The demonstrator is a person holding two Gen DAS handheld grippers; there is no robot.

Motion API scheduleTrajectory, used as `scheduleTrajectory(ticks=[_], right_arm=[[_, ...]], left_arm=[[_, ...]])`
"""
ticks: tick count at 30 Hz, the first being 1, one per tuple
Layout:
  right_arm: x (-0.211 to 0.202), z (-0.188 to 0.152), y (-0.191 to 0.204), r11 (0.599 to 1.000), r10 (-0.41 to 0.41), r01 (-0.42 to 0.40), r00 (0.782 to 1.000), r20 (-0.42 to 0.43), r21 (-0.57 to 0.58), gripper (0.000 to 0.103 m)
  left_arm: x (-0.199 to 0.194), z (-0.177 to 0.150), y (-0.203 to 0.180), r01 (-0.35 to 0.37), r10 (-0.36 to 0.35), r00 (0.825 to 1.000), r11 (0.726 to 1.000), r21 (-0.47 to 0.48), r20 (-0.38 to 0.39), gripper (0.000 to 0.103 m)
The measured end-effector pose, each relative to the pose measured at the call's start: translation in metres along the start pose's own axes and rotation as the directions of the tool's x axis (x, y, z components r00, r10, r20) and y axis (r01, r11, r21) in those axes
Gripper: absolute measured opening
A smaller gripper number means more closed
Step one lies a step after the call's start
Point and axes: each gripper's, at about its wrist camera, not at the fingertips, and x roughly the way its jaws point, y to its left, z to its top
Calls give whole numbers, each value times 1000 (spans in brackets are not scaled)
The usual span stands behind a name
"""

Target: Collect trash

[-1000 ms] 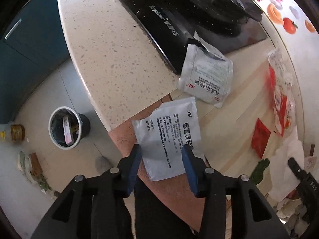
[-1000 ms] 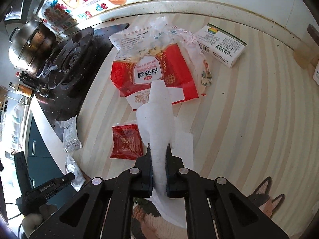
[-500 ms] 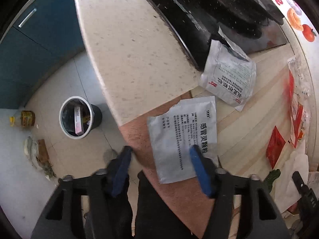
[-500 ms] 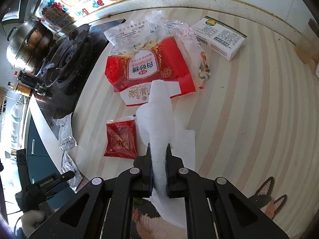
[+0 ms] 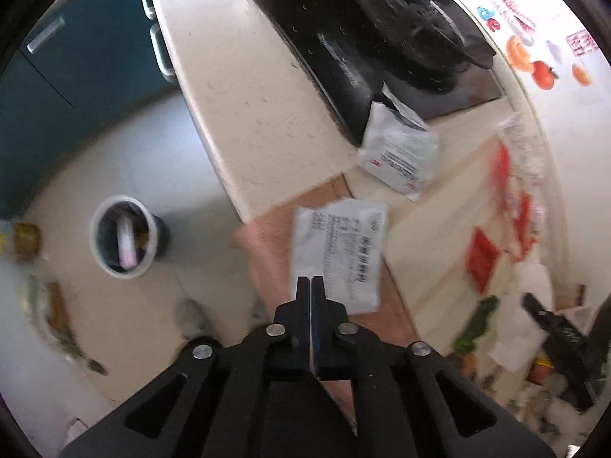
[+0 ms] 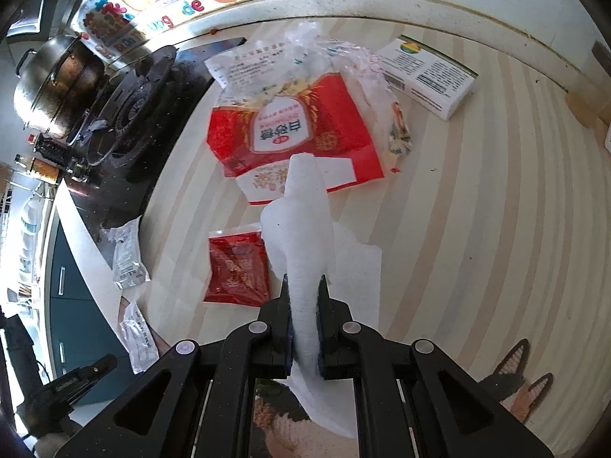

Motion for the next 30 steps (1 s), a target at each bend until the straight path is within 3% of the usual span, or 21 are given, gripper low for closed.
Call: scheduleTrajectory(ticks=[5, 7, 8, 9, 13, 20, 22, 23, 26, 30], right_arm=[[1, -2, 3, 1000, 11, -11, 1000, -9, 1, 9], [1, -2, 2, 1000, 9, -9, 1000, -8, 1, 9], [1, -3, 1, 1000, 7, -7, 1000, -7, 3, 9], [1, -3, -1, 1000, 7, -7, 1000, -8, 6, 9], [5, -3, -6, 1000, 1, -1, 1000, -20, 19, 9], [7, -2, -4, 1000, -3, 3, 1000, -25, 2, 9], [7, -1, -3, 1000, -7, 7, 1000, -23, -4, 9], [7, -1, -3, 1000, -9, 9, 1000, -23, -4, 9], [7, -1, -4, 1000, -11, 11, 1000, -22, 2, 9], [5, 1, -4, 1000, -9, 9, 1000, -15, 7, 9]], left_arm=[[19, -11, 19, 136, -150, 985, 980, -147, -84, 3], [23, -18, 28, 175, -197, 976, 964, -198, -96, 15], [26, -20, 33, 201, -227, 969, 953, -226, -93, 31], [24, -22, 34, 216, -244, 966, 945, -247, -88, 36], [33, -18, 41, 296, -337, 939, 893, -340, -66, 36], [30, -7, 30, 186, -208, 978, 928, -322, -34, 33], [23, -3, 25, 122, -133, 991, 953, -276, -22, 15], [20, -2, 19, 111, -118, 993, 963, -245, -14, 0], [11, -1, 10, 65, -64, 998, 978, -199, 9, 0], [-10, 3, 3, 58, -48, 997, 987, -150, 65, 0]])
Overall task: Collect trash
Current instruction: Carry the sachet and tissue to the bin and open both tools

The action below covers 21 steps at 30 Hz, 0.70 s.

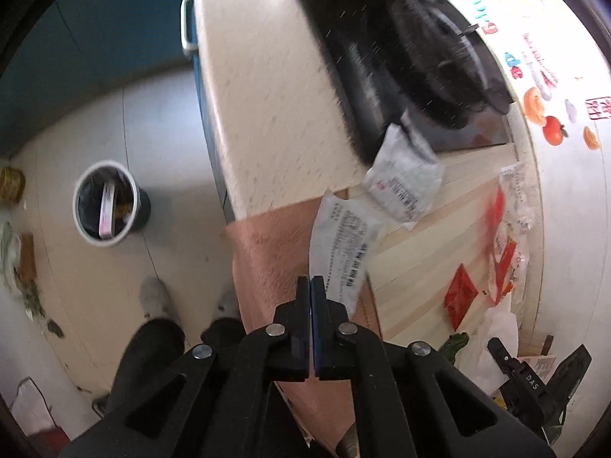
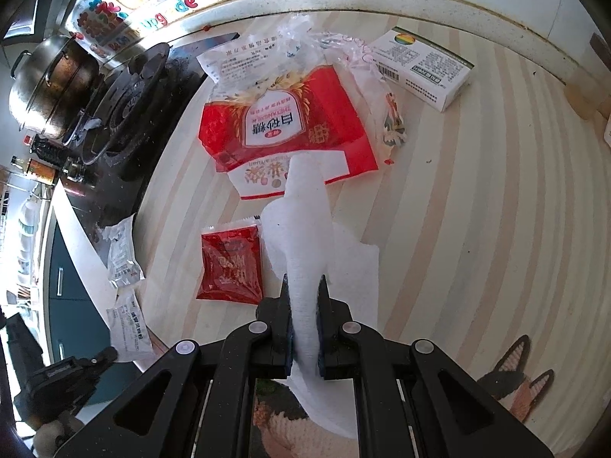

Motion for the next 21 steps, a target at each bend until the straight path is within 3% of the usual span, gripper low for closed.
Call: scheduleTrajectory(ticks=[6, 13, 17, 21], right_arm=[[-27, 3, 23, 998, 48, -46, 998, 37, -42, 9], [-64, -3, 117, 964, 153, -132, 985, 75, -229, 9], [-55, -28, 195, 918, 212, -190, 977, 25, -349, 9], [-11, -78, 279, 856, 263, -284, 959, -108, -431, 9]], left_arm=[[-46, 11, -4, -38, 28, 994, 995, 96, 108, 0], [-95, 28, 36, -86, 63, 975, 991, 101, 214, 0], [-114, 37, 86, -124, 108, 962, 991, 50, 250, 0], [-117, 46, 178, -141, 153, 963, 987, -72, 220, 0]])
